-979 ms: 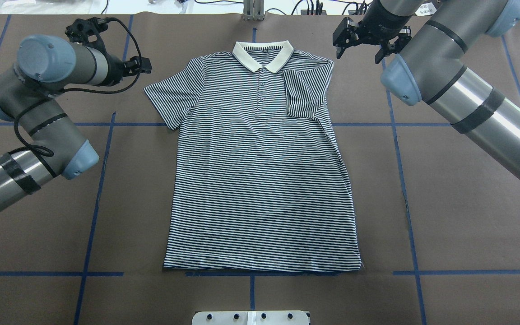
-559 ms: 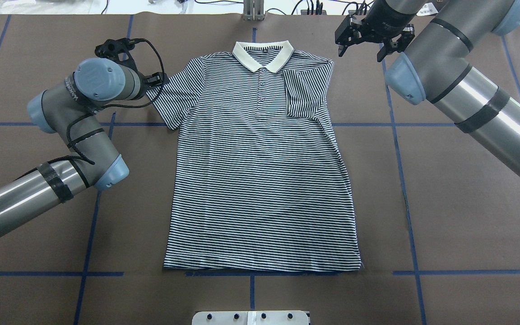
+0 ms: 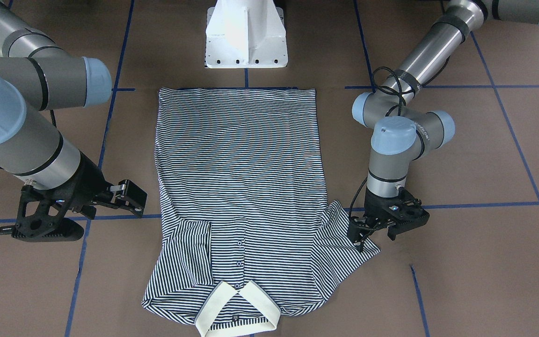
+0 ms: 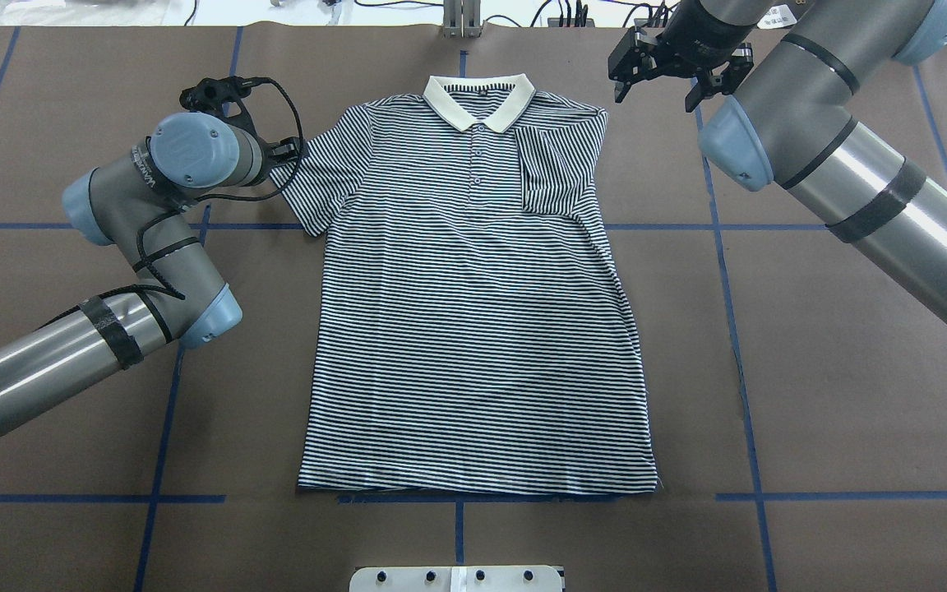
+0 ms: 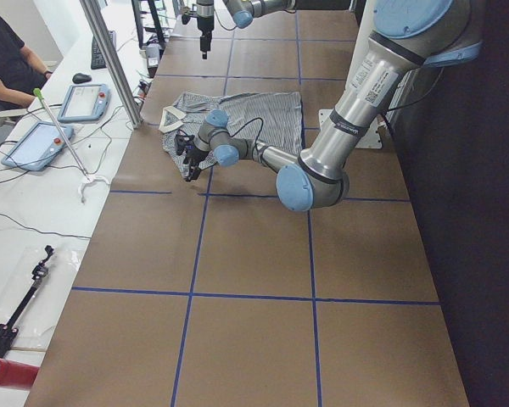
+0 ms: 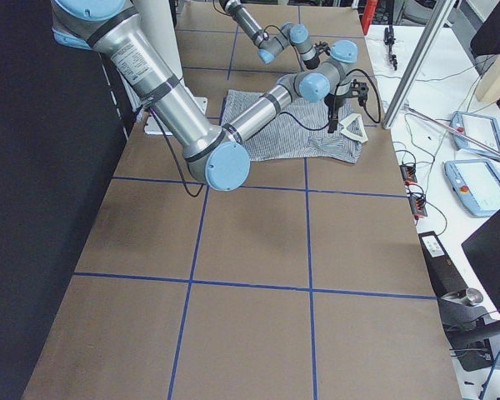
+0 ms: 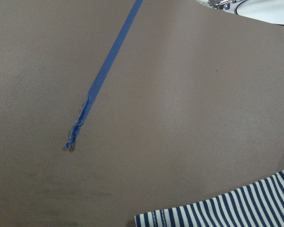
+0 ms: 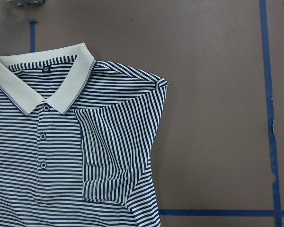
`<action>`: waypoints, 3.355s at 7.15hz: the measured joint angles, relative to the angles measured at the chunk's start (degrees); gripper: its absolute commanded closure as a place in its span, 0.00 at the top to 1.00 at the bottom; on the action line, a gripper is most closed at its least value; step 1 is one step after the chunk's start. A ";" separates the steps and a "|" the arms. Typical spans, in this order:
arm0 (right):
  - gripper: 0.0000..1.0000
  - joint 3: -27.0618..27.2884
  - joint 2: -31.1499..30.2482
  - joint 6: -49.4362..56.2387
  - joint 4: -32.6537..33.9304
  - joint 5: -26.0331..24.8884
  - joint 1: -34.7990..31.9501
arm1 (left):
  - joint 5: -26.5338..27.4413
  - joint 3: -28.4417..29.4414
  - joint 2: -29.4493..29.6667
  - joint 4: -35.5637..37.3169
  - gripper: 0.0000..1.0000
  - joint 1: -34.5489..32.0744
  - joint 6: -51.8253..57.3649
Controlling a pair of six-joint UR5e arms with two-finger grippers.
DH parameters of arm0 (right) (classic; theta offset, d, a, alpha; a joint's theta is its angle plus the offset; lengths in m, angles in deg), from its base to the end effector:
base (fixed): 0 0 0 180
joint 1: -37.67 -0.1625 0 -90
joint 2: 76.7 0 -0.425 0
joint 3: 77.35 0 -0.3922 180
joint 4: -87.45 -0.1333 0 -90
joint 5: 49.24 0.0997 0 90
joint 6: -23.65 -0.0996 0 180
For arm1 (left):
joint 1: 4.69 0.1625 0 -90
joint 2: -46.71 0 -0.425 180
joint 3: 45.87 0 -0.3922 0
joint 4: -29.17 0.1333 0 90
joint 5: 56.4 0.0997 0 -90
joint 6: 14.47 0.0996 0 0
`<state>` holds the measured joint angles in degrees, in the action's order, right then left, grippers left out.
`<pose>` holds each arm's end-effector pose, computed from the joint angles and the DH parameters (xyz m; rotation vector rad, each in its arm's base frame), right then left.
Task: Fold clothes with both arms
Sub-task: 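Release the sleeve and lift the right gripper while the left gripper approaches the other sleeve, then grasp the sleeve nearest the left gripper and fold it inward across the shirt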
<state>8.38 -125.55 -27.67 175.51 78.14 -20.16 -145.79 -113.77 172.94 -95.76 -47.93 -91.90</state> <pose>-0.3221 -0.6488 0.2463 0.0697 -0.9008 0.0903 0.4704 -0.6268 0.3995 0.4143 0.7608 -0.5064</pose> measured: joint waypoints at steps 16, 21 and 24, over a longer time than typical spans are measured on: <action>1.00 0.01 -0.75 -0.44 -0.46 -0.08 0.22 | -3.89 -3.28 9.41 3.63 0.00 -0.32 -9.08; 1.00 0.91 -1.32 -0.28 -0.61 -0.21 0.10 | -3.09 12.64 21.35 -3.60 1.00 2.18 -16.52; 1.00 1.94 -2.37 -0.24 -0.64 -0.21 0.27 | -5.48 10.31 20.38 -5.44 1.00 1.77 -12.89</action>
<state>10.32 -127.92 -27.92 174.88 77.94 -19.90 -151.27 -103.46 193.32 -101.21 -46.15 -104.79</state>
